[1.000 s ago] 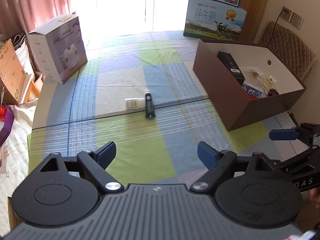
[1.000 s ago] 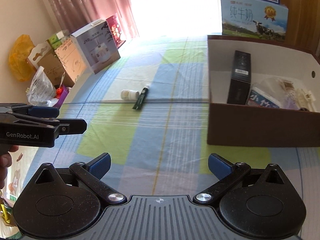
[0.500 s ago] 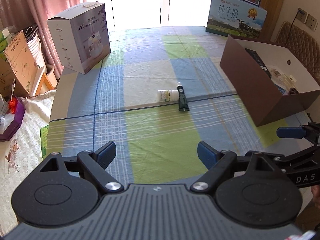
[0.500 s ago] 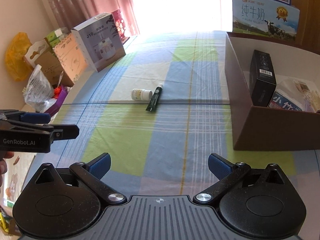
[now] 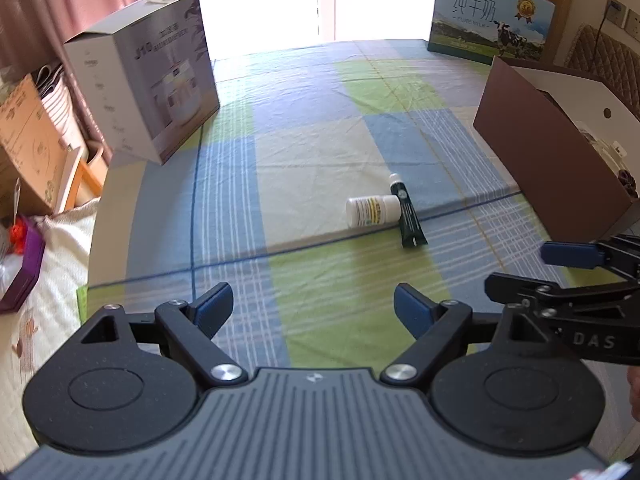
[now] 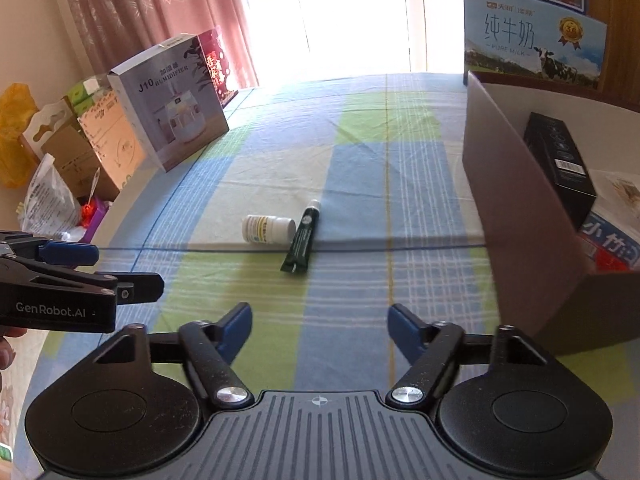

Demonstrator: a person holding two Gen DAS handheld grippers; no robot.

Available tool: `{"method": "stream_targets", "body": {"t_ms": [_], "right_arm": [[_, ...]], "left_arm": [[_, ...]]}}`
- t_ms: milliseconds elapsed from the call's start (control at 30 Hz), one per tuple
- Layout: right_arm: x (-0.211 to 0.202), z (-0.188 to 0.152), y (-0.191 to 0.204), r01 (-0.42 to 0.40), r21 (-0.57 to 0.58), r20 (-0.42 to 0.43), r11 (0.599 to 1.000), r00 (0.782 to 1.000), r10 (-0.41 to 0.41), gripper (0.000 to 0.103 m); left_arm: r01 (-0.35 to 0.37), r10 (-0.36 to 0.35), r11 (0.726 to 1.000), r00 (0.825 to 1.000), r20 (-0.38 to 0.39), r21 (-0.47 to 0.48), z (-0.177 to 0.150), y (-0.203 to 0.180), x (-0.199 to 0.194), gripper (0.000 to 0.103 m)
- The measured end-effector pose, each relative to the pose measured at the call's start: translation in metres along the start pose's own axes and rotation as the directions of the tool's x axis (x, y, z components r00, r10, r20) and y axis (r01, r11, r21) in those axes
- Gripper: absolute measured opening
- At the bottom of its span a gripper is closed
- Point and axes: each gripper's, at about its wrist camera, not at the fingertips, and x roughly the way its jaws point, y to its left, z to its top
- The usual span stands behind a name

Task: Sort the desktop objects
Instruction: 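Grasp the white pill bottle with the left tool while the right tool grasps the green tube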

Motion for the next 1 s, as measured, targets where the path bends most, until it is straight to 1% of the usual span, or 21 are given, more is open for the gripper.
{"method": "stream_targets", "body": {"t_ms": [67, 267, 400, 467, 733, 800, 867, 1000], "right_arm": [[0.01, 0.004, 0.001, 0.0, 0.001, 0.001, 1.0, 1.0, 0.0, 0.055], [0.041, 0.014, 0.004, -0.001, -0.014, -0.002, 1.0, 1.0, 0.001, 0.041], [0.06, 0.019, 0.007, 0.004, -0.018, -0.013, 1.0, 1.0, -0.004, 0.038], [0.068, 0.02, 0.009, 0.004, -0.019, -0.016, 1.0, 1.0, -0.004, 0.036], [0.095, 0.024, 0.012, 0.014, -0.034, -0.033, 0.999, 0.999, -0.016, 0.033], [0.1, 0.024, 0.01, 0.022, -0.037, -0.037, 0.999, 0.999, -0.023, 0.031], [0.101, 0.025, 0.008, 0.034, -0.047, -0.029, 0.998, 0.999, -0.035, 0.02], [0.099, 0.027, -0.003, 0.049, -0.026, -0.026, 0.998, 0.998, -0.05, 0.02]], "left_arm": [[0.006, -0.006, 1.0, 1.0, 0.0, 0.02, 0.005, 0.001, 0.009, 0.085], [0.025, -0.024, 0.997, 0.999, -0.02, 0.067, 0.019, 0.0, 0.038, 0.084], [0.032, -0.029, 0.997, 0.999, -0.044, 0.072, 0.024, 0.004, 0.054, 0.084], [0.032, -0.028, 0.997, 0.998, -0.05, 0.074, 0.026, 0.006, 0.059, 0.082], [0.029, -0.025, 0.998, 0.997, -0.068, 0.062, 0.031, 0.017, 0.074, 0.082], [0.033, -0.029, 0.997, 0.997, -0.071, 0.066, 0.032, 0.017, 0.076, 0.082], [0.044, -0.038, 0.996, 0.997, -0.072, 0.075, 0.034, 0.016, 0.079, 0.082], [0.073, -0.066, 0.991, 0.996, -0.068, 0.109, 0.036, 0.007, 0.082, 0.082]]}}
